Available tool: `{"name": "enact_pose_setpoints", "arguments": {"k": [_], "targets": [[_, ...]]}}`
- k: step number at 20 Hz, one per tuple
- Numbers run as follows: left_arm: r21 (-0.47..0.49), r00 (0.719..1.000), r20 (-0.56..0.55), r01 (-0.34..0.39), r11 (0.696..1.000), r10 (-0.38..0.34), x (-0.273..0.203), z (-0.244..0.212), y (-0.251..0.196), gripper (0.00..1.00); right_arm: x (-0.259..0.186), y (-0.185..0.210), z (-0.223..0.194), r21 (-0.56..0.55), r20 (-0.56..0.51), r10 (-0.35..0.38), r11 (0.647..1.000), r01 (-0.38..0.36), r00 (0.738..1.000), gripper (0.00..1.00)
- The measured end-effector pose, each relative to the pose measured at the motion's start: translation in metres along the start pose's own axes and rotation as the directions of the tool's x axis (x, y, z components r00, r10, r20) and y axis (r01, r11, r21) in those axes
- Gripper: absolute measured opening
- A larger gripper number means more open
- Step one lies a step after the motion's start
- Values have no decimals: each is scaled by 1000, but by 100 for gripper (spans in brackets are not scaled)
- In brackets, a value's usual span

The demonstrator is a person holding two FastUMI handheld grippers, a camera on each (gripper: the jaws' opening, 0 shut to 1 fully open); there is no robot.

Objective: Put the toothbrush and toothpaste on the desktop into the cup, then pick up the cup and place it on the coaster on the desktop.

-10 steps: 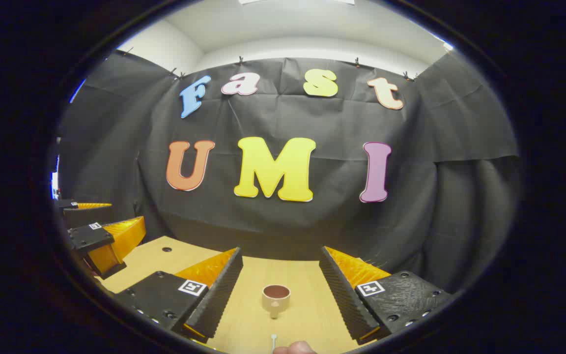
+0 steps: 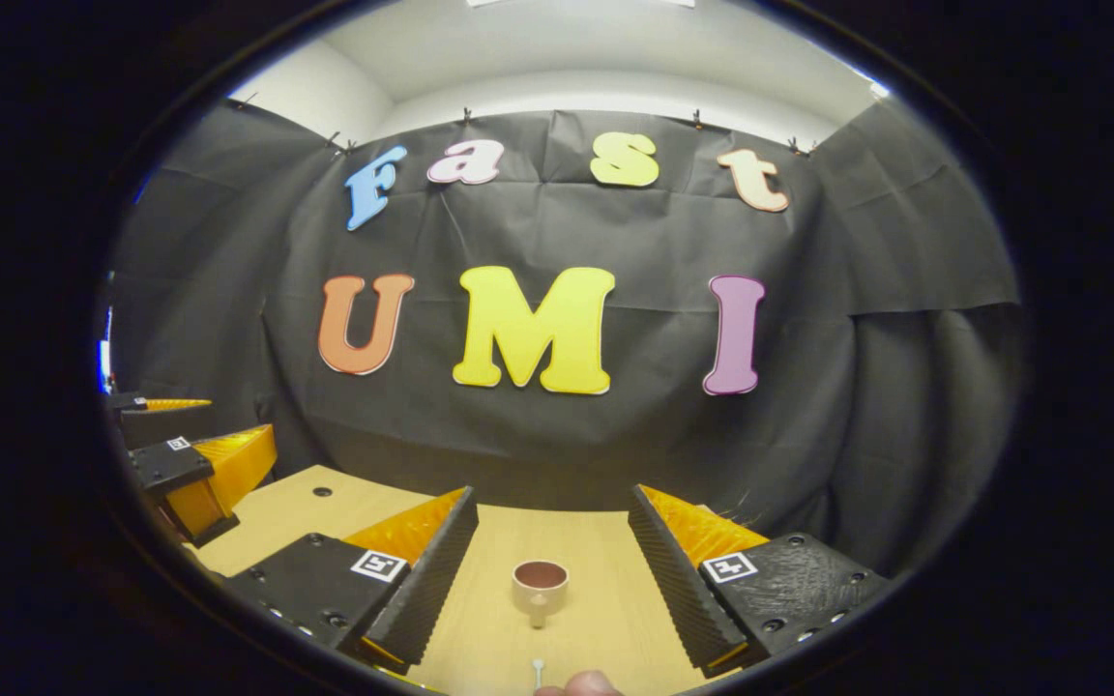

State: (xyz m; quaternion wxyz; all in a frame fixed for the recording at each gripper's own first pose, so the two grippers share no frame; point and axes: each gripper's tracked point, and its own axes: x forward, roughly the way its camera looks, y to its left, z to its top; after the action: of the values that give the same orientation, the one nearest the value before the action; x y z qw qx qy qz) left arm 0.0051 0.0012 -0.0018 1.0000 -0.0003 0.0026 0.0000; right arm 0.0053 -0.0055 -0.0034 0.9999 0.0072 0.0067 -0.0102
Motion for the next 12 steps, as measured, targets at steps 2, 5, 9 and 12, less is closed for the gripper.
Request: {"name": "enact_pose_setpoints", "arguments": {"k": [2, 5, 9, 12], "targets": [[-4, 1000, -8, 2, 1000, -2, 0, -1, -1, 98, 1, -1, 0, 4, -3, -2, 1000, 2, 1000, 95], [-3, 1000, -5, -1, 1000, 1, -1, -1, 0, 98, 0, -1, 0, 3, -1, -3, 1000, 3, 1000, 95], [-11, 1000, -12, 2, 1000, -2, -2, -3, -2, 98, -1, 1, -2, 6, -8, 4, 1000, -4, 1000, 95], [-8, 1000, -15, 4, 1000, -4, -2, -1, -3, 98, -2, 2, 0, 7, -5, 9, 1000, -9, 1000, 92]]}}
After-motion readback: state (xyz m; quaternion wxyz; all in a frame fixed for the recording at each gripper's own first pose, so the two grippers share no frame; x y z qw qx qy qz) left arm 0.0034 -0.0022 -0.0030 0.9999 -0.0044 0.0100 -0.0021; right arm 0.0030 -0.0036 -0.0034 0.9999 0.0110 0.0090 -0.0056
